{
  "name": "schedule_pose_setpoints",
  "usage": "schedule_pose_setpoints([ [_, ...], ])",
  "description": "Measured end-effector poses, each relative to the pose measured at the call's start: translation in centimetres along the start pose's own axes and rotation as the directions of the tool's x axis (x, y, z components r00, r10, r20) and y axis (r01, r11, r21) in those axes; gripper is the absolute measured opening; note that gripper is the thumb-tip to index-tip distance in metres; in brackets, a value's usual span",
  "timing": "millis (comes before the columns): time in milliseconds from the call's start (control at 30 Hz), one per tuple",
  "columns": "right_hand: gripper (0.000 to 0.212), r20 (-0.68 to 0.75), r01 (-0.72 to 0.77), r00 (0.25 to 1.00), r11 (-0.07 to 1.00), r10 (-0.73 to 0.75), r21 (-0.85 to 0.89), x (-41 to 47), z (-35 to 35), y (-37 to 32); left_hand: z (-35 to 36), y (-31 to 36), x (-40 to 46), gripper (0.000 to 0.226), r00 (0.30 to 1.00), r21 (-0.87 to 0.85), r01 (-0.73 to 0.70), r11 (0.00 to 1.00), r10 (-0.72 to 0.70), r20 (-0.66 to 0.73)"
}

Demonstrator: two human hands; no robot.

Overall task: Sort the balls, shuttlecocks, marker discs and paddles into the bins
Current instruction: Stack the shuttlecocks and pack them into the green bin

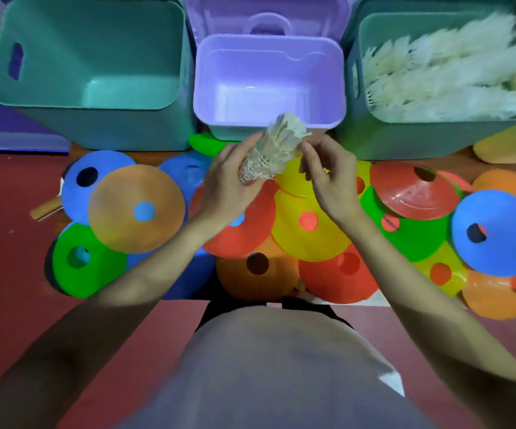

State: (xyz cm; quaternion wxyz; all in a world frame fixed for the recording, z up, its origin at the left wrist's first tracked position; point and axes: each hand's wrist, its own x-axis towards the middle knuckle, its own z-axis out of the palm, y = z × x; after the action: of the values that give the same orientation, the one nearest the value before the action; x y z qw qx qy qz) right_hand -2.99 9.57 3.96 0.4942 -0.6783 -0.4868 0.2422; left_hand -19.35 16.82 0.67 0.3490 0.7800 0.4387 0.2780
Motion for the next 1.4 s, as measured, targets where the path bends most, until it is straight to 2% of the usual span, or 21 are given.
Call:
schedule_pose_setpoints([
  [100, 0.016, -0.107, 0.044, 0.993, 0.998, -0.049, -0.051, 1.9, -4.3, 1.7, 2.9, 3.6, 2.4, 0.063, 0.999, 0.000, -0.044, 0.999, 0.044, 0.019],
  [200, 0.017, -0.205, 0.074, 0.974, 0.988, -0.101, -0.136, 4.4, -8.1, 3.3, 5.9, 6.7, 5.4, 0.066, 0.999, 0.042, -0.020, 0.999, 0.019, 0.036],
  [500, 0.027, -0.274, 0.160, 0.942, 0.978, -0.192, -0.133, 13.8, -15.9, 6.2, 12.6, 15.2, 12.9, 0.070, 0.999, 0.001, 0.036, 0.999, -0.036, -0.034],
  [633, 0.033, -0.180, 0.191, 0.958, 0.966, -0.221, -0.172, 17.0, -17.4, 7.7, 14.7, 16.7, 16.0, 0.070, 0.996, 0.018, 0.079, 0.997, -0.079, -0.033],
  [733, 0.036, -0.055, 0.151, 0.985, 0.965, -0.166, -0.214, 19.1, -17.5, 9.9, 16.0, 16.3, 17.5, 0.074, 0.992, 0.084, 0.129, 0.988, -0.129, -0.009],
  [867, 0.035, 0.086, 0.106, 0.992, 0.969, -0.089, -0.222, 21.0, -16.8, 12.3, 17.2, 14.7, 18.6, 0.070, 0.991, 0.231, 0.131, 0.964, -0.131, -0.016],
  [1067, 0.033, 0.246, 0.160, 0.966, 0.931, -0.079, -0.329, 22.8, -15.2, 13.8, 17.6, 11.8, 19.6, 0.067, 0.996, 0.506, 0.083, 0.858, -0.090, -0.011],
  [1200, 0.045, 0.282, 0.171, 0.956, 0.928, -0.075, -0.332, 22.8, -14.9, 14.4, 17.0, 11.2, 19.6, 0.076, 0.997, 0.398, 0.078, 0.914, -0.076, -0.019],
  [1400, 0.047, 0.371, 0.231, 0.926, 0.882, -0.070, -0.410, 22.7, -14.8, 15.3, 16.7, 10.1, 19.7, 0.068, 0.989, 0.358, 0.147, 0.922, -0.150, -0.019],
])
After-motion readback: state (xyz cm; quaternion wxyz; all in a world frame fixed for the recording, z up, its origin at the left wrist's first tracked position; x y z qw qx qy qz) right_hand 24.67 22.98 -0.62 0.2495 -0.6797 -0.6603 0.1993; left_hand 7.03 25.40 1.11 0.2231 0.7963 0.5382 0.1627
